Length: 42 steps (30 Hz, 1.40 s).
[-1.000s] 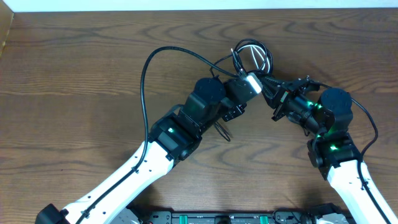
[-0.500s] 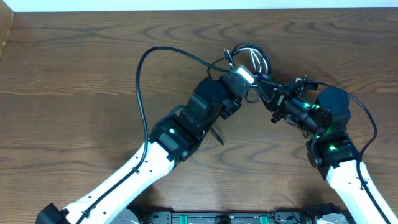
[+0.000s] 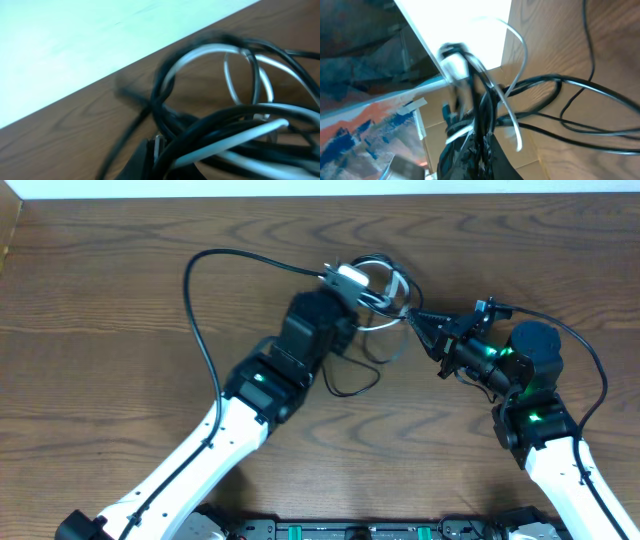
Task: Untangle cables
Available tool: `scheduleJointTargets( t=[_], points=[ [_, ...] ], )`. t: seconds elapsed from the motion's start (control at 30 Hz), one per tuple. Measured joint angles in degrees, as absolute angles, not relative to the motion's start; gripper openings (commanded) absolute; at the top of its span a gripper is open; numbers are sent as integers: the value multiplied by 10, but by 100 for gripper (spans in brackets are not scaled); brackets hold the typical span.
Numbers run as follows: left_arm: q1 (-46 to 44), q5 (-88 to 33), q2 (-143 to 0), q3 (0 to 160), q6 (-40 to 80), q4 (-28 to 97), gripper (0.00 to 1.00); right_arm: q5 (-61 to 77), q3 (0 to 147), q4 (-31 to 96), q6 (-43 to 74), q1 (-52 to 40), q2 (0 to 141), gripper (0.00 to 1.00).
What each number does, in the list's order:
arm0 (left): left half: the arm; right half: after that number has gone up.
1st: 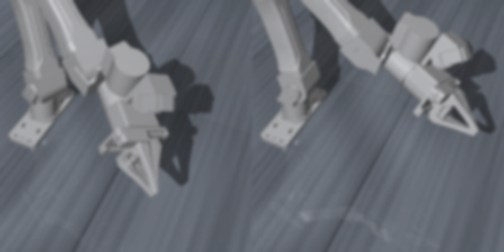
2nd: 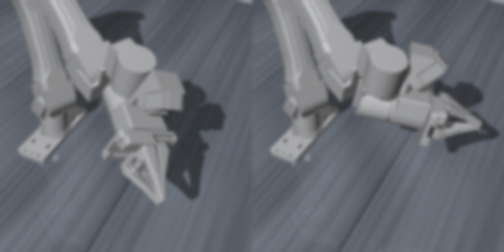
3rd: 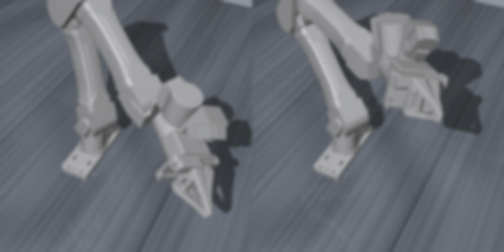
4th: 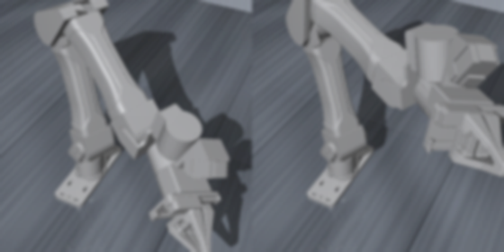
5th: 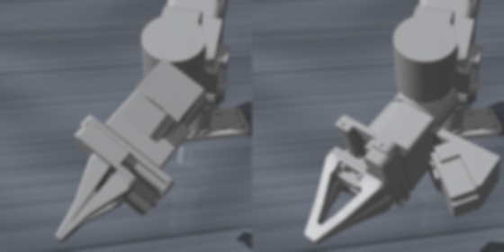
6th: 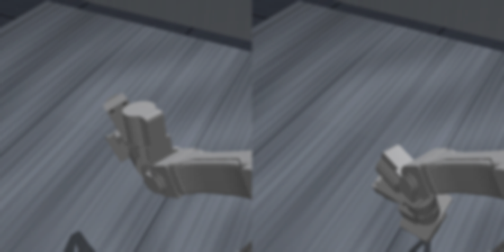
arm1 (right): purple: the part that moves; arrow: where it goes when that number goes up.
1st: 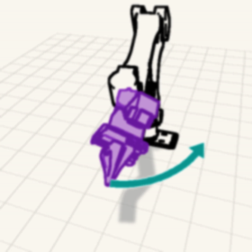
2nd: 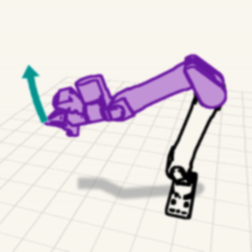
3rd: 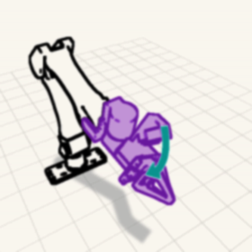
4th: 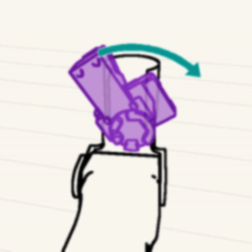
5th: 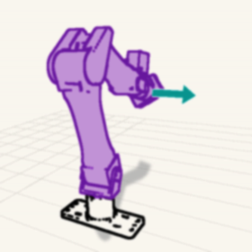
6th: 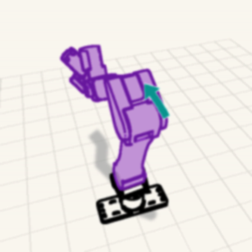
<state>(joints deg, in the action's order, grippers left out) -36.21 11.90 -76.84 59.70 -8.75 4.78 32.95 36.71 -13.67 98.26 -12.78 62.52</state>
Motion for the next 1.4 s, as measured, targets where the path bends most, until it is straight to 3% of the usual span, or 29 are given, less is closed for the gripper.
scheduleJointTargets(
  t=[0.13, 0.3, 0.43, 0.63, 0.97, 1.4],
  points=[
    [-325, 136, -768, 597, -70, 57, 7, 331, 367, -136, 935, -128, 625, 1],
    [-309, 135, -768, 597, -57, 66, 8, 332, 367, -130, 862, -128, 625, 8],
    [-309, 106, -768, 597, -54, 69, 7, 332, 367, -101, 825, -128, 625, 32],
    [-309, 44, -768, 597, -47, 70, 7, 332, 367, -87, 777, -126, 625, 51],
    [-309, -96, -768, 597, -45, 70, 7, 327, 367, -88, 769, -126, 625, 49],
    [-312, -258, -768, 597, -44, 62, 8, 320, 367, -88, 921, -126, 625, 39]
  ],
)
